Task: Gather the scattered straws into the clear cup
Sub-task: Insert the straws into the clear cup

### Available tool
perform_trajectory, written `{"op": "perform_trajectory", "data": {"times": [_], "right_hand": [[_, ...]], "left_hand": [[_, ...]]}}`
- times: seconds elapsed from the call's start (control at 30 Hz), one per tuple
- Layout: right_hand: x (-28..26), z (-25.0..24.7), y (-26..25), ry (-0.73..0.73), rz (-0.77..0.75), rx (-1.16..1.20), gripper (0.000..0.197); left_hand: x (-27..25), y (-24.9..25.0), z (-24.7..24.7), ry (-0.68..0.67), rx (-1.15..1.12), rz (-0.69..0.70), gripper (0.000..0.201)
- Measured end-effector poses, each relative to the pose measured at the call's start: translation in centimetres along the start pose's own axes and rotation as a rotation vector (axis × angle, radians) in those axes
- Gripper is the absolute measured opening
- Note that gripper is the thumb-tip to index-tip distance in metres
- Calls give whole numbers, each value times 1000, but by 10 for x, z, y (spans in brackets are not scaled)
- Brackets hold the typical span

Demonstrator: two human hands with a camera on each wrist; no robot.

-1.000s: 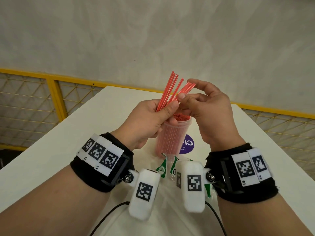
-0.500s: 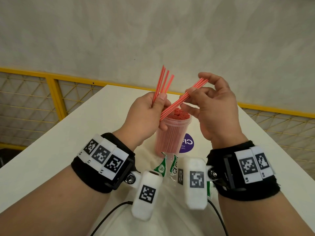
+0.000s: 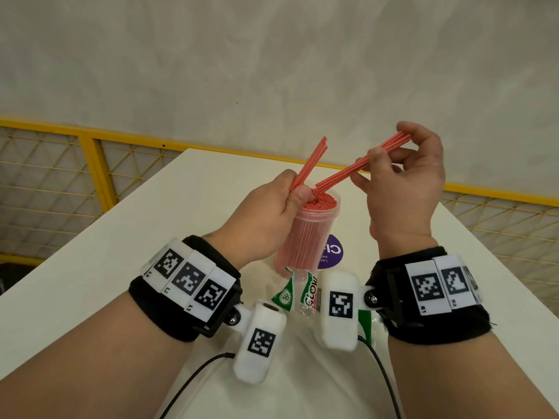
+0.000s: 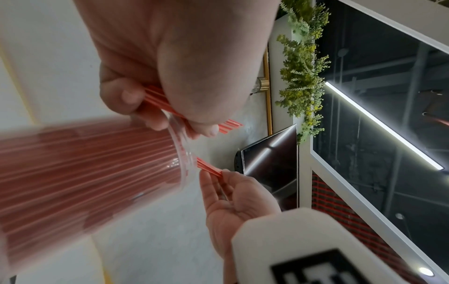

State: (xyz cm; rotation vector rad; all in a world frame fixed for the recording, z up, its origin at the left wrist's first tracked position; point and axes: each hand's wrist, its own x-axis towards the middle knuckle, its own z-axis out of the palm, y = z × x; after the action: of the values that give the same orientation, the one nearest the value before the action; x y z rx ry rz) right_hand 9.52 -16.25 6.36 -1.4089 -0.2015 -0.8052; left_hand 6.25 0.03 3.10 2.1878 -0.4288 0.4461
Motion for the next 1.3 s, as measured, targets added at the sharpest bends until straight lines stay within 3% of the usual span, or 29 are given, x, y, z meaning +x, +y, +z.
{"op": "perform_trajectory", "data": {"times": [0.17,0.33,0.43,0.57,0.63,0.77,0.9,1.03,1.17,1.3], "right_hand": [[-4,3,4,-36,28,-12,35],[-6,5,6,-81,-67,-149,37],[-9,7,8,-225,-77,-264,36],[-15,9,12,-569,-82,-688,22],[-14,8,11,-623,-15,-723,25],[-8,5,3,-558,49,-579,29],[-9,1,1,-747,95,-709,30],[-8,3,1,-656,84,-666,29],[-9,3,0,-757,85,-760,31],[-13,7,-11,-508,48,-432,25]], "left_hand": [[0,0,1,11,3,-1,32],[1,0,1,21,-23,-11,32],[1,0,3,83,-118,-48,32],[1,0,4,235,-210,-128,33],[2,0,4,243,-209,-124,33],[1,0,4,211,-232,-137,31],[1,0,4,204,-228,-137,32],[0,2,3,195,-239,-154,31],[-1,5,0,164,-415,-200,30],[-3,11,-4,62,-594,-254,33]]}}
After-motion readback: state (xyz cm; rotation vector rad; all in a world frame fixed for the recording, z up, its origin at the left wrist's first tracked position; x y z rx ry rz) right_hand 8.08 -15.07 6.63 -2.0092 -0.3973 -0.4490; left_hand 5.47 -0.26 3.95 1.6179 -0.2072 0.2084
